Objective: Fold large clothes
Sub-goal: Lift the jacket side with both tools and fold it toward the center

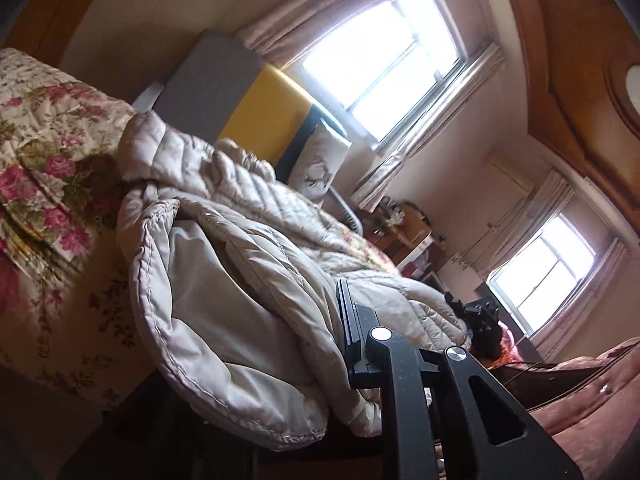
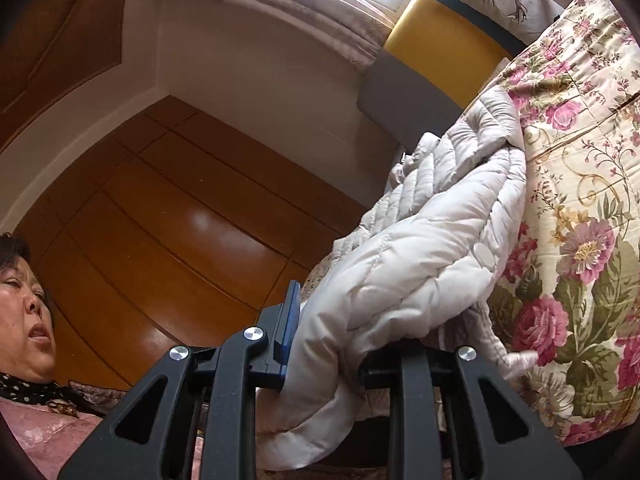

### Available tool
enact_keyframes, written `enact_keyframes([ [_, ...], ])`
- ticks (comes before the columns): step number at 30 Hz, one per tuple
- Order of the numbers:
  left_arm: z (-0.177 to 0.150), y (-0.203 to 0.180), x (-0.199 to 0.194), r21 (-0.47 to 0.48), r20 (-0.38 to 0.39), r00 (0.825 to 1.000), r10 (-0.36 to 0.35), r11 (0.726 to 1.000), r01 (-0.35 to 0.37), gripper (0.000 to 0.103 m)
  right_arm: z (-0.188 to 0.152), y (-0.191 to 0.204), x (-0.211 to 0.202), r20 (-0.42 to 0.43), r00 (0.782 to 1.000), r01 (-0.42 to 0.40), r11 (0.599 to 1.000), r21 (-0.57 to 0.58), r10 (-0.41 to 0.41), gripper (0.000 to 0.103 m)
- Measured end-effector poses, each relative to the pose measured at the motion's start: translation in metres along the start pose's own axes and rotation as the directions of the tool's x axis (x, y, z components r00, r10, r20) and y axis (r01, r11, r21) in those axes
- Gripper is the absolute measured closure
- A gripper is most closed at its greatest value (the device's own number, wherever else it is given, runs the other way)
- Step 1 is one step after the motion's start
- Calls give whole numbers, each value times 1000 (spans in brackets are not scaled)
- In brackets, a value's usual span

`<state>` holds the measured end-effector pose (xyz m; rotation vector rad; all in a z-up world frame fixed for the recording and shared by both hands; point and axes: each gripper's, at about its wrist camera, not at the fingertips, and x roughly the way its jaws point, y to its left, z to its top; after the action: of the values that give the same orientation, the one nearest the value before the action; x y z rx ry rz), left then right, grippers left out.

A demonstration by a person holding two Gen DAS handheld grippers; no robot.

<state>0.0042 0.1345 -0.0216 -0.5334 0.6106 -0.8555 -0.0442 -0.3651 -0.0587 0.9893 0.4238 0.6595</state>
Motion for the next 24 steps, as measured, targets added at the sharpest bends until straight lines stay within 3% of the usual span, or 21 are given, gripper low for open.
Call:
enact_keyframes([
  [12, 2, -38, -61, -13, 68, 989, -133, 991, 134, 87, -2, 36, -35, 73, 983, -170, 985, -16, 171, 81],
  [18, 15, -55, -82, -61, 93, 947, -307, 948, 313, 87, -7, 63, -55, 62, 942, -326, 943, -70, 330, 81],
  [21, 24, -56, -79, -64, 93, 947, -308, 947, 314, 87, -4, 63, -56, 65, 935, -344, 936, -80, 349, 81],
  [24, 36, -41, -62, -110, 90, 958, -272, 954, 280, 87, 2, 48, -53, 90, 943, -319, 948, -26, 320, 81],
])
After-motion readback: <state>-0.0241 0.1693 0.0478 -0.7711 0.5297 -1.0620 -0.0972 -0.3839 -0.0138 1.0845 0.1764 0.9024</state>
